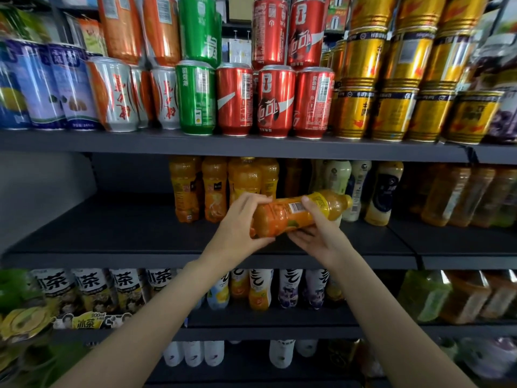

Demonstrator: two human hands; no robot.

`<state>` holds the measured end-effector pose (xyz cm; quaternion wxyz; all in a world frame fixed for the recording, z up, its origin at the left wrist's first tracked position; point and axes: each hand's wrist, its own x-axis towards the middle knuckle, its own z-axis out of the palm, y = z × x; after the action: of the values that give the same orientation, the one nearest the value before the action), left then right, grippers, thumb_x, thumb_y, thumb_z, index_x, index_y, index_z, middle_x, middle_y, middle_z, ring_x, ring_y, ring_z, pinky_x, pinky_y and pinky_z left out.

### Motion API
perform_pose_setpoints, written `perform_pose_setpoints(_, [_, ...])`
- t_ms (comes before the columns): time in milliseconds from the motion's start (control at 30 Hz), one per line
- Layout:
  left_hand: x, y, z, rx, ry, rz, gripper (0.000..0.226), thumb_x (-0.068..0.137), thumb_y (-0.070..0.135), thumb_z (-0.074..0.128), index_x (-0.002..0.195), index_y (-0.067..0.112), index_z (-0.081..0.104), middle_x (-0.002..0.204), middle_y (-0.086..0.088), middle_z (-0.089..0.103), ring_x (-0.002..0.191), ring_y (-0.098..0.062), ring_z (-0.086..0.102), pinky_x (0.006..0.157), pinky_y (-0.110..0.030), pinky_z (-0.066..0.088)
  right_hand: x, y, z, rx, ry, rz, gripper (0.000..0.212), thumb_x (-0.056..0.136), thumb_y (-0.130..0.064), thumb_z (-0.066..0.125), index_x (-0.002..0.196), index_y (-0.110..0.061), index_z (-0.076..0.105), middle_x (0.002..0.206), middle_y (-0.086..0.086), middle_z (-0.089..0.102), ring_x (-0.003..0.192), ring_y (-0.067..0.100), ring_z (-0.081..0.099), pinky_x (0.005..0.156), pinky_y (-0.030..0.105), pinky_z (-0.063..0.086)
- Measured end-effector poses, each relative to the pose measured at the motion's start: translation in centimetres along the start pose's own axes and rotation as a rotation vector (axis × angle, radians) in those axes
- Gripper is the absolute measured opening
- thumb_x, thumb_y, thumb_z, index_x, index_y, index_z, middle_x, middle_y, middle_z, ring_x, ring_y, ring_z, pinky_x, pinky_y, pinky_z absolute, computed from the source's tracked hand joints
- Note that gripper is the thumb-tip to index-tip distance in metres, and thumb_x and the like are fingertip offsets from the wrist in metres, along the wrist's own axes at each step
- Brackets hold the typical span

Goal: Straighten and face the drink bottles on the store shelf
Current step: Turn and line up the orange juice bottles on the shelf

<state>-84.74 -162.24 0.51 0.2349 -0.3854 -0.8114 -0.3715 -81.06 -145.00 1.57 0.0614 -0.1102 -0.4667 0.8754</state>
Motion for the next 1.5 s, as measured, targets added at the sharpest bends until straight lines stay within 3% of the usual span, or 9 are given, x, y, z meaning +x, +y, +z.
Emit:
perform_pose_setpoints(167, [0.5, -0.8, 0.1, -0.225, -0.134, -0.267, 0.049, 0.077, 0.025, 0.075, 0.116, 0.027, 0.046, 0.116, 0.014, 0.045, 0.107, 0.001, 0.045, 0.081, -0.002, 0.037, 0.6, -0.1, -1.3, -0.192, -0.027, -0.134, 0.031, 0.080, -0.013, 0.072, 0.106, -0.014, 0.055, 0.111, 0.012, 0.067, 0.098, 0.025, 0.067, 0.084, 0.037, 0.055])
perform_pose_setpoints(267, [1.2, -1.6, 0.7, -0.297, -0.241, -0.356, 0.056, 0.079, 0.024, 0.073, 0.128, 0.019, 0.047, 0.120, 0.008, 0.052, 0.113, -0.009, 0.052, 0.090, -0.017, 0.042, 0.8, -0.5, -1.6, -0.328, -0.109, -0.219, 0.041, 0.076, -0.004, 0.073, 0.113, -0.008, 0.055, 0.111, 0.012, 0.068, 0.103, 0.025, 0.066, 0.088, 0.037, 0.055])
perform_pose_setpoints(600, [1.8, -3.4, 2.2, -0.218, -0.243, -0.331, 0.060, 0.075, 0.019, 0.077, 0.126, 0.017, 0.046, 0.118, 0.007, 0.050, 0.112, -0.010, 0.050, 0.093, -0.025, 0.042, 2.3, -0.7, -1.4, -0.591, -0.205, -0.338, 0.056, 0.063, -0.007, 0.080, 0.112, -0.015, 0.055, 0.111, 0.006, 0.066, 0.106, 0.019, 0.062, 0.089, 0.034, 0.053])
perform_pose_setpoints(867, [2.5, -7.2, 2.1, -0.076, 0.169, -0.595, 0.045, 0.082, 0.016, 0.070, 0.121, 0.008, 0.050, 0.120, -0.009, 0.057, 0.114, -0.023, 0.053, 0.093, -0.031, 0.042, 5.7, -0.9, -1.9, -1.132, -0.045, -0.445, 0.082, 0.065, -0.011, 0.085, 0.133, -0.018, 0.040, 0.117, 0.001, 0.054, 0.110, 0.018, 0.051, 0.094, 0.035, 0.045])
perform_pose_setpoints(1033, [4.4, -8.5, 3.5, -0.141, 0.158, -0.632, 0.058, 0.081, 0.025, 0.071, 0.128, 0.005, 0.043, 0.126, -0.010, 0.054, 0.120, -0.025, 0.049, 0.097, -0.033, 0.040, 8.4, 0.0, -0.9, -1.077, -0.001, -0.424, 0.072, 0.067, -0.014, 0.084, 0.126, -0.016, 0.043, 0.117, 0.002, 0.056, 0.107, 0.018, 0.054, 0.087, 0.032, 0.046])
perform_pose_setpoints(1200, [6.5, -8.8, 5.1, -0.177, 0.189, -0.633, 0.053, 0.080, 0.021, 0.072, 0.123, 0.004, 0.045, 0.119, -0.012, 0.057, 0.114, -0.024, 0.053, 0.085, -0.023, 0.037, 11.4, 1.6, 0.9, -1.112, 0.033, -0.436, 0.066, 0.071, -0.020, 0.082, 0.124, -0.011, 0.043, 0.116, 0.008, 0.060, 0.108, 0.025, 0.058, 0.093, 0.046, 0.049])
perform_pose_setpoints(1333, [6.1, -10.0, 5.8, -0.142, 0.232, -0.575, 0.053, 0.077, 0.022, 0.075, 0.119, 0.006, 0.046, 0.111, -0.009, 0.058, 0.105, -0.022, 0.056, 0.080, -0.024, 0.038, 12.6, 2.1, 1.3, -1.150, -0.003, -0.478, 0.064, 0.075, -0.022, 0.079, 0.126, -0.009, 0.042, 0.114, 0.004, 0.059, 0.106, 0.019, 0.057, 0.091, 0.038, 0.049])
perform_pose_setpoints(1433, [5.9, -11.0, 5.5, -0.065, 0.253, -0.558, 0.059, 0.071, 0.028, 0.079, 0.116, 0.009, 0.045, 0.108, -0.009, 0.057, 0.100, -0.021, 0.055, 0.078, -0.029, 0.041, 13.2, 1.9, -0.9, -0.942, -0.112, -0.399, 0.044, 0.083, -0.026, 0.071, 0.121, -0.016, 0.051, 0.115, -0.005, 0.057, 0.112, 0.014, 0.055, 0.095, 0.030, 0.047])
perform_pose_setpoints(1500, [5.9, -11.2, 5.4, -0.045, 0.266, -0.554, 0.062, 0.070, 0.030, 0.079, 0.116, 0.009, 0.043, 0.109, -0.010, 0.054, 0.102, -0.022, 0.054, 0.081, -0.032, 0.043, 14.1, 1.6, -2.7, -0.766, -0.023, -0.397, 0.025, 0.089, -0.033, 0.062, 0.111, -0.023, 0.058, 0.116, -0.004, 0.062, 0.115, 0.015, 0.056, 0.101, 0.033, 0.045])
